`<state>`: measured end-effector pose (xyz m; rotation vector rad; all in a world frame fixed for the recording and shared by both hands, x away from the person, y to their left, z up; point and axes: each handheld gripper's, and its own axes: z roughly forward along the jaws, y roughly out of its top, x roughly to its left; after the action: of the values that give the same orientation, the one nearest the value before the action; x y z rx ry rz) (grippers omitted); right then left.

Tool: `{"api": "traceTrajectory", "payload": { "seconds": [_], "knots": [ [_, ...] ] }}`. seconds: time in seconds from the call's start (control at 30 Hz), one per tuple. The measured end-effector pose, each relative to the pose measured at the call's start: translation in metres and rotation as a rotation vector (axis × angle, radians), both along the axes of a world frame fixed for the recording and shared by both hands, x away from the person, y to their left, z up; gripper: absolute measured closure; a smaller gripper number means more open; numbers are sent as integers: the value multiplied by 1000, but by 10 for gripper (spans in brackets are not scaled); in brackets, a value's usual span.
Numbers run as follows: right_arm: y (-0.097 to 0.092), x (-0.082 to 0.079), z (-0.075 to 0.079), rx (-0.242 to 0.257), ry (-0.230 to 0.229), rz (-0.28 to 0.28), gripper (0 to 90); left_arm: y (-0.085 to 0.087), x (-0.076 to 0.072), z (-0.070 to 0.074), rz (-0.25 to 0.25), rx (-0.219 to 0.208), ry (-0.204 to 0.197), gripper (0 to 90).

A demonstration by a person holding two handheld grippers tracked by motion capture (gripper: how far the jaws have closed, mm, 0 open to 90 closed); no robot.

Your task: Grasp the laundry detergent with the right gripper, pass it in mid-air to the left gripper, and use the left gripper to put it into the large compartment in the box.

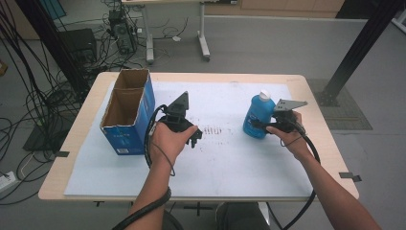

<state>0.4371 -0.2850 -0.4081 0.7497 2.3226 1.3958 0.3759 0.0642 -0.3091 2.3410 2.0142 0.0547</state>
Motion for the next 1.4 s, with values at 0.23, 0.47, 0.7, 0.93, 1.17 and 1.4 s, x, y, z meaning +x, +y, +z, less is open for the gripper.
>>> {"api": "traceTrajectory", "payload": {
  "seconds": [0.23,0.47,0.7,0.93,1.17,1.4],
  "knots": [
    [1,-1,2,-9,5,-11,427,-2,-2,1,-17,-1,3,61],
    [3,-5,8,-16,28,-12,433,-1,-2,12,-52,-4,-7,61],
    [8,-7,32,11,28,19,434,-4,-3,38,-124,2,-41,60],
    [20,-11,56,7,50,77,433,-4,-3,66,-200,20,-65,59],
    [27,-13,75,-8,62,131,433,-8,-2,100,-326,38,-95,58],
    [40,-12,86,-31,65,182,432,-17,2,118,-484,79,-100,58]
  ]
}}
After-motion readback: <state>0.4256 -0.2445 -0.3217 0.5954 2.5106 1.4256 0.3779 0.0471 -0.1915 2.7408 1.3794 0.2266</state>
